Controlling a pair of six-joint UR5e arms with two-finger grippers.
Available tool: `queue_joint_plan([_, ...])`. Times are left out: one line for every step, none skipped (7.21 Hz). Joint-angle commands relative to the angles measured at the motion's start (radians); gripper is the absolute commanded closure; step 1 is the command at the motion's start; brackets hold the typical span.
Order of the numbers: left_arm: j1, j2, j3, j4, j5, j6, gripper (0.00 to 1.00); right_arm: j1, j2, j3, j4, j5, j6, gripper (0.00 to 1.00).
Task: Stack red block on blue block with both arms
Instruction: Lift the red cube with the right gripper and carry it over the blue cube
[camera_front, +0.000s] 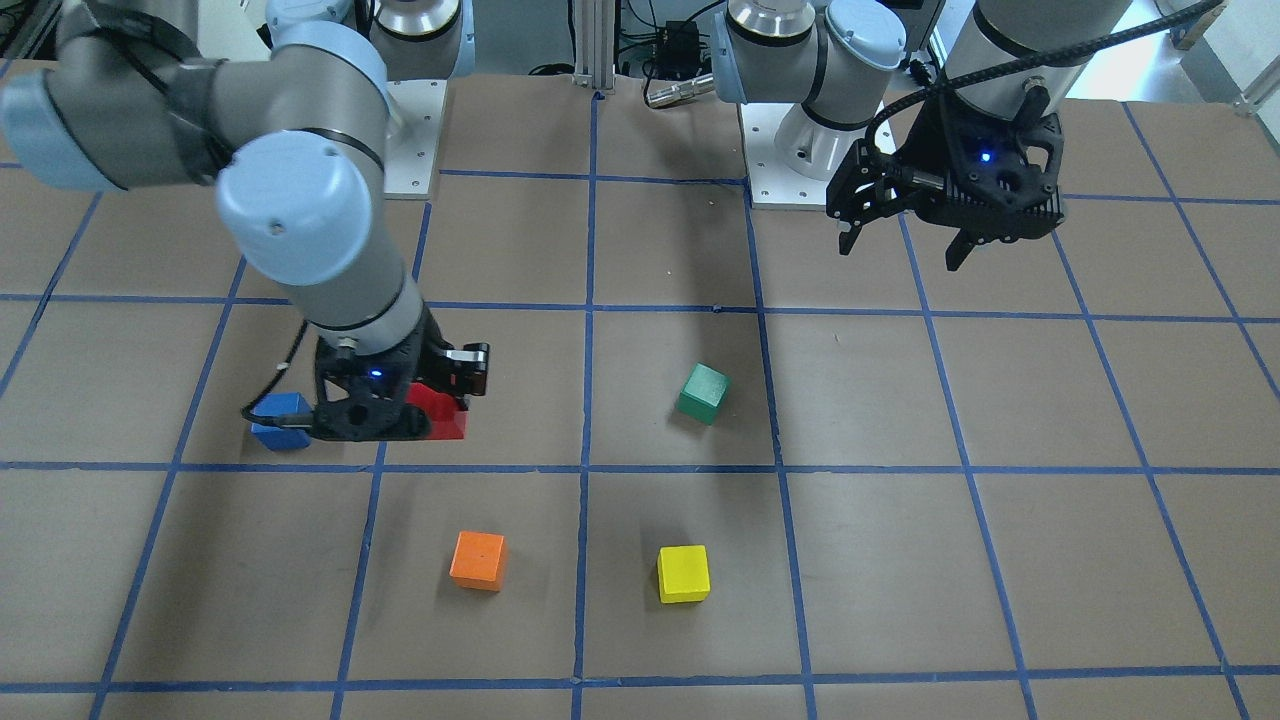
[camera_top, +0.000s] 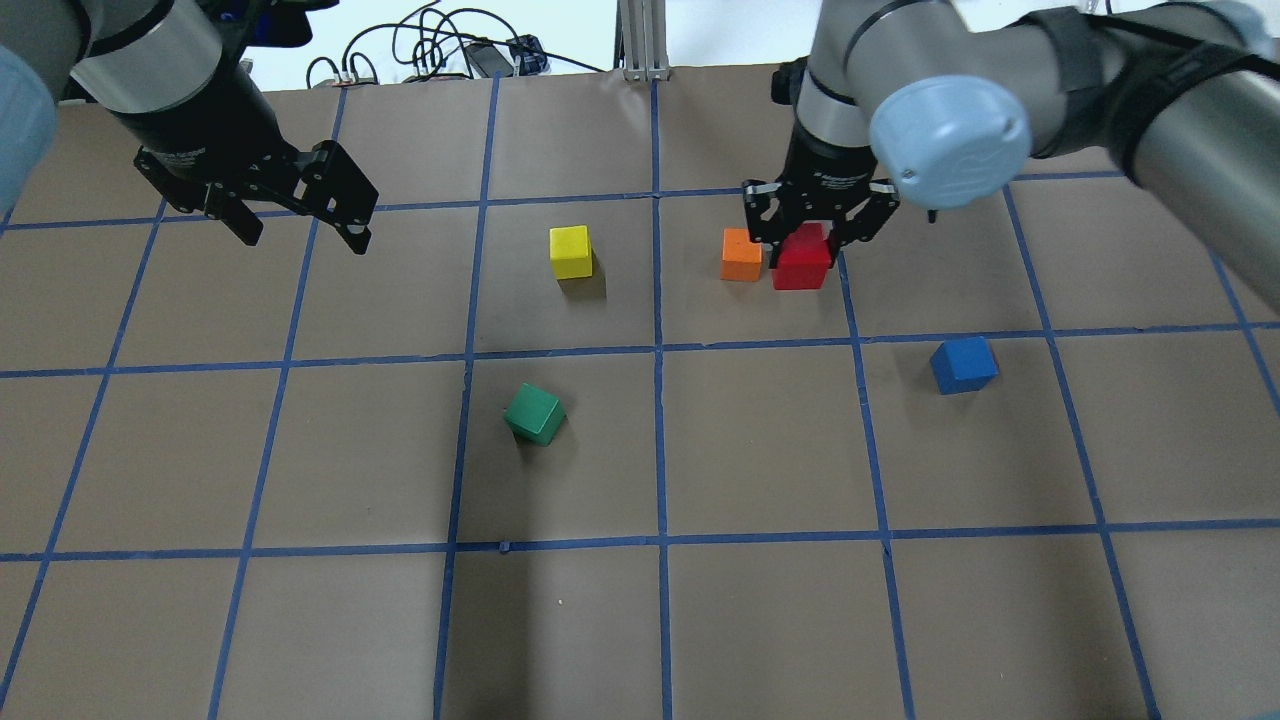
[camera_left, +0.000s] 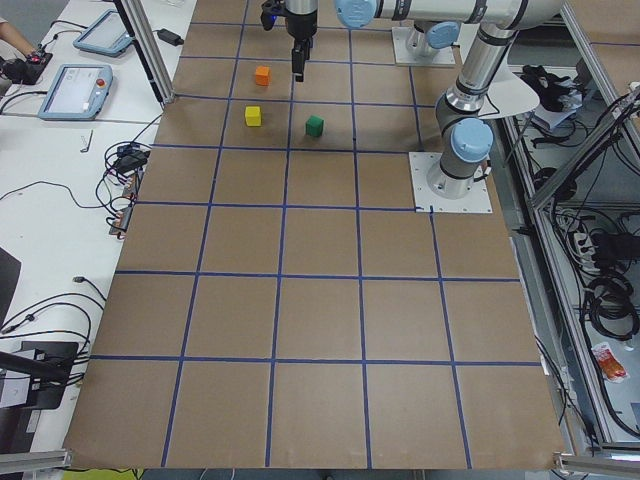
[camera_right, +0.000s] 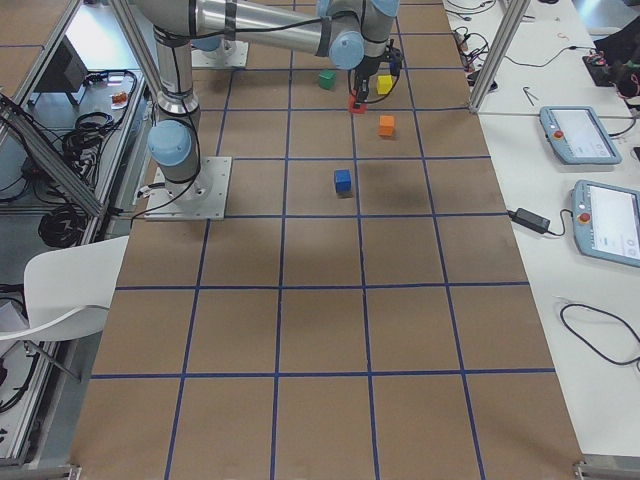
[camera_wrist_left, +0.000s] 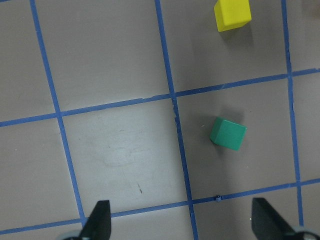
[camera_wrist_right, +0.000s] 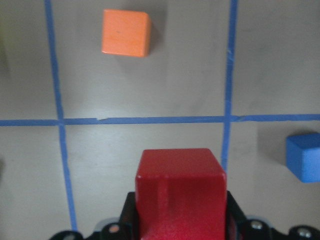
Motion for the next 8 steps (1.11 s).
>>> queue_joint_plan([0.000, -0.003, 0.000, 0.000, -0.002, -0.002, 0.00, -0.089, -0.029, 0.056, 0.037, -0.047, -0.078, 1.00])
queue_joint_plan([0.000, -0.007, 0.003, 0.000, -0.002, -0.029, 0.00, -0.142, -0.029, 0.105, -0.028, -0.047, -0.198, 1.00])
queue_joint_plan([0.000, -0.009, 0.003, 0.000, -0.003, -0.038, 0.00, -0.194, -0.031, 0.171, -0.085, -0.044, -0.251, 1.00])
queue_joint_plan([-0.002, -0.009, 0.003, 0.000, -0.005, -0.040, 0.00, -0.218, -0.034, 0.240, -0.186, -0.045, -0.330, 1.00])
queue_joint_plan([-0.002, -0.012, 0.006, 0.002, -0.005, -0.040, 0.00, -0.218, -0.040, 0.294, -0.307, -0.045, -0.355, 1.00])
queue_joint_plan([-0.002, -0.015, 0.008, 0.002, -0.003, -0.040, 0.00, -0.225, -0.043, 0.335, -0.351, -0.045, -0.413, 1.00])
queue_joint_plan([-0.006, -0.015, 0.009, 0.002, -0.002, -0.037, 0.00, -0.248, -0.043, 0.364, -0.413, -0.042, -0.441, 1.00])
queue_joint_plan([-0.006, -0.015, 0.009, 0.002, -0.002, -0.037, 0.00, -0.270, -0.043, 0.389, -0.429, -0.033, -0.480, 1.00])
